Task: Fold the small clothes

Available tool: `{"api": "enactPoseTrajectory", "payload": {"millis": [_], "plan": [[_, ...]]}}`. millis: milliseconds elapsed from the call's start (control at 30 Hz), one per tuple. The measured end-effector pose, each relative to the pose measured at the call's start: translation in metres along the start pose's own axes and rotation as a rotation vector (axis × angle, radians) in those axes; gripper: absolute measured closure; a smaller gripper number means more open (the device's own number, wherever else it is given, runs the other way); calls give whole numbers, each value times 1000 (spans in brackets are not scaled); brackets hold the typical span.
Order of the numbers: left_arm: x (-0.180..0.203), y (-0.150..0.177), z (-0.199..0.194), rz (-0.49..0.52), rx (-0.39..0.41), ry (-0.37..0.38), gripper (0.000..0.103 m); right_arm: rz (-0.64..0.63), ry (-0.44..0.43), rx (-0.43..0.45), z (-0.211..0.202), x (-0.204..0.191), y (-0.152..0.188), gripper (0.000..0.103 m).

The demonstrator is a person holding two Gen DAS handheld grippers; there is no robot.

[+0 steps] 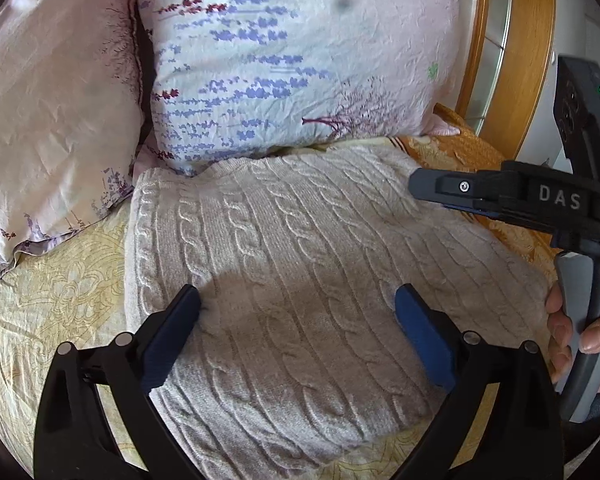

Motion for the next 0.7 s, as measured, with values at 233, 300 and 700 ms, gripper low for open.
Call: {"api": "enactPoseTrajectory", "payload": {"millis": [233,300,700], "plan": [[-61,-10,-22,-204,47,49,6,183,-106,-43,3,22,3,22],[-76,-6,-12,-263,-6,70,6,201,-118,-63,7,22,6,22],[-96,18,26,-522,-169,282,17,227,-178,-160,25,16,21,21]]}}
Point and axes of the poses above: each gripper's, at about its wrist camera, not at the fingertips, and z roughly the way its jaws point, x to its right, y to its underside, the point moved 8 cm from there along z, roughly the way its jaws point, and after that the axes turned 7 degrees about -y, right-handed, at the moved point
